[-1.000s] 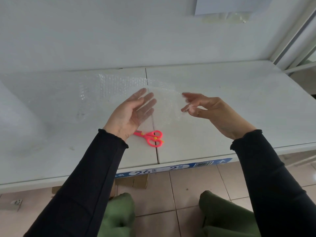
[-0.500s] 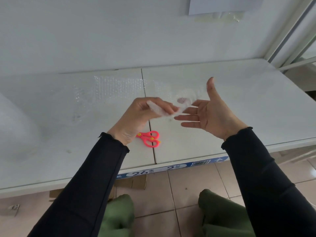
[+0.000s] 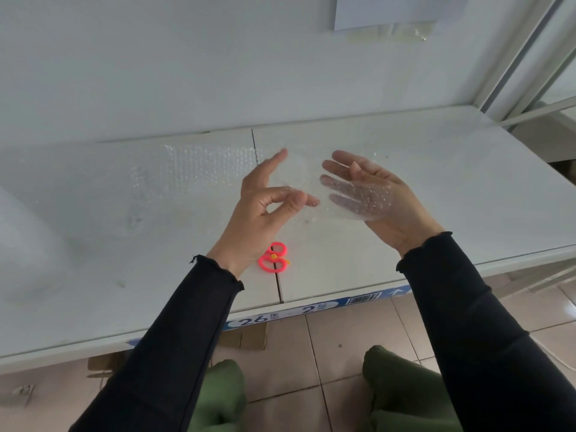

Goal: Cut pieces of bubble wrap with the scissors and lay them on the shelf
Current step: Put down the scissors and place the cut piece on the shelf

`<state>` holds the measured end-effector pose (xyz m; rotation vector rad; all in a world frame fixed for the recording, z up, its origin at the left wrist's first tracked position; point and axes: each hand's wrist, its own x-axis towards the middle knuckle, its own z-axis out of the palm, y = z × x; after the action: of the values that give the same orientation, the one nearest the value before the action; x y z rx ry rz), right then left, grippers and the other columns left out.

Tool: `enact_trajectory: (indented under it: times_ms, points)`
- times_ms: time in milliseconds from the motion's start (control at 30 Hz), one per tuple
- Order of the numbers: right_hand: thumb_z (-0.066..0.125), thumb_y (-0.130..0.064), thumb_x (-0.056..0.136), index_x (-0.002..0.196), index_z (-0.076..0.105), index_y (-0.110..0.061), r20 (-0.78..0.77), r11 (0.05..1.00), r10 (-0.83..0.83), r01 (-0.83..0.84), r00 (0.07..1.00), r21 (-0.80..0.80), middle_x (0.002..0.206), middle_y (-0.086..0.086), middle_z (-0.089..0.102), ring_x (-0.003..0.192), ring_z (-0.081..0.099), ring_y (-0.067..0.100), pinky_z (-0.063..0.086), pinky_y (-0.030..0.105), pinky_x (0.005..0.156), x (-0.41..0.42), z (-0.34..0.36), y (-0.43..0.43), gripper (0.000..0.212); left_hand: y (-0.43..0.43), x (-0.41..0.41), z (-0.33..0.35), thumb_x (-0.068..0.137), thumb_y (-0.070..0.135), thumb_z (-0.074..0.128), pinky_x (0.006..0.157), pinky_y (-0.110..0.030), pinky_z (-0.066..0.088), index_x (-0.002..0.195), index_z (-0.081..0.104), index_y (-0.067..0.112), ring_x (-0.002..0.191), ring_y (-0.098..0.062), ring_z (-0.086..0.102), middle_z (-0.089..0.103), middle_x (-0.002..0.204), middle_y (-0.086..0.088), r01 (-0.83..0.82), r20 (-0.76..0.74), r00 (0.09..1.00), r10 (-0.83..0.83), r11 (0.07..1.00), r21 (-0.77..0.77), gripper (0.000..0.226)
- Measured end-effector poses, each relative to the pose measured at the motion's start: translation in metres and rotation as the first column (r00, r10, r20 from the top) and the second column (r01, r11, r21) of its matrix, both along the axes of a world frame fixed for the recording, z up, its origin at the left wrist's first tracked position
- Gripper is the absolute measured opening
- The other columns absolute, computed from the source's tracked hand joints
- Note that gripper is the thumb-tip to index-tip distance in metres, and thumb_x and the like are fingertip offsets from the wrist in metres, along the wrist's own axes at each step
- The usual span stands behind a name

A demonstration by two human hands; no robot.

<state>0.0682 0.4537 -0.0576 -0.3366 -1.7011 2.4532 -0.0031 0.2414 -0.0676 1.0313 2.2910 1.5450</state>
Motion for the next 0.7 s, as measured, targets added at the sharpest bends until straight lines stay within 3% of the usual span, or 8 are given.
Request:
enact_trajectory:
  times_ms: [67,100,167,267,333,433,567,700]
  points:
    - [0.043,-0.020,0.106,0.132,0.061,-0.012,-0.029,0.999,0.025,-0.024,0.999,0.025,0.135,0.008,0.066,0.126,0.062,0.028,0.045,0.045,0.109,0.000,0.003,-0.006,0.032,0.002,-0.001,0.000,0.094,0.041,0.065,0.120,-0.033,0.023,0.100,0.080,0.032,0.149,0.004,0.019,0.023,0.163,0.022,-0.106,0.111,0.989,0.093,0.988,0.115,0.019]
    - [0.041,-0.020,0.107,0.132,0.061,-0.012,-0.036,0.999,0.029,-0.027,0.999,0.038,0.135,0.008,0.066,0.126,0.062,0.028,0.044,0.046,0.110,0.000,0.004,-0.008,0.032,0.003,-0.002,0.001,0.093,0.037,0.068,0.116,-0.026,0.029,0.099,0.081,0.028,0.144,0.009,0.026,0.026,0.162,0.020,-0.153,0.193,0.974,0.118,0.972,0.177,0.017]
    - [0.038,-0.018,0.107,0.130,0.060,-0.011,-0.042,0.998,0.042,-0.040,0.998,0.053,0.133,0.008,0.067,0.124,0.063,0.029,0.044,0.048,0.110,0.000,0.006,-0.012,0.033,0.004,-0.003,0.000,0.090,0.032,0.072,0.104,-0.017,0.041,0.102,0.080,0.017,0.129,0.014,0.046,0.048,0.152,0.012,-0.239,0.312,0.937,0.154,0.936,0.258,0.020]
    - [0.035,-0.017,0.108,0.130,0.060,-0.011,-0.052,0.996,0.082,-0.080,0.995,0.049,0.132,0.007,0.068,0.123,0.064,0.028,0.044,0.048,0.108,0.000,0.006,-0.014,0.034,0.005,-0.004,0.000,0.082,0.035,0.076,0.100,-0.033,0.052,0.106,0.075,0.004,0.105,-0.010,0.069,0.075,0.112,-0.003,-0.337,0.408,0.893,0.191,0.884,0.325,0.039]
    - [0.035,-0.016,0.108,0.130,0.060,-0.011,-0.055,0.994,0.103,-0.101,0.993,0.038,0.132,0.007,0.068,0.123,0.064,0.029,0.045,0.047,0.106,0.000,0.005,-0.016,0.034,0.007,-0.004,0.001,0.085,0.030,0.077,0.086,-0.032,0.052,0.098,0.072,-0.001,0.086,-0.019,0.064,0.072,0.095,-0.010,-0.370,0.409,0.887,0.215,0.861,0.350,0.034]
    - [0.034,-0.015,0.108,0.130,0.060,-0.011,-0.066,0.991,0.135,-0.133,0.989,0.024,0.133,0.008,0.067,0.123,0.064,0.030,0.048,0.045,0.104,-0.001,0.004,-0.018,0.034,0.009,-0.004,0.003,0.091,0.022,0.074,0.074,-0.030,0.048,0.086,0.066,-0.001,0.076,-0.021,0.053,0.062,0.080,-0.010,-0.387,0.388,0.891,0.237,0.843,0.373,0.024]
    - [0.033,-0.017,0.108,0.132,0.059,-0.010,-0.088,0.987,0.159,-0.160,0.983,-0.010,0.135,0.010,0.066,0.123,0.064,0.031,0.053,0.040,0.098,-0.001,0.004,-0.020,0.036,0.010,-0.002,0.004,0.091,0.017,0.073,0.069,-0.028,0.043,0.082,0.056,-0.011,0.071,-0.022,0.043,0.050,0.074,-0.012,-0.406,0.374,0.890,0.259,0.824,0.395,0.034]
    - [0.028,-0.034,0.108,0.138,0.054,-0.009,-0.057,0.991,0.132,-0.133,0.990,-0.010,0.135,0.010,0.065,0.123,0.064,0.031,0.053,0.042,0.097,-0.003,0.007,-0.024,0.047,0.010,-0.002,0.004,0.091,0.016,0.073,0.065,-0.033,0.036,0.080,0.051,-0.013,0.066,-0.026,0.036,0.044,0.070,-0.014,-0.429,0.345,0.889,0.300,0.807,0.405,0.038]
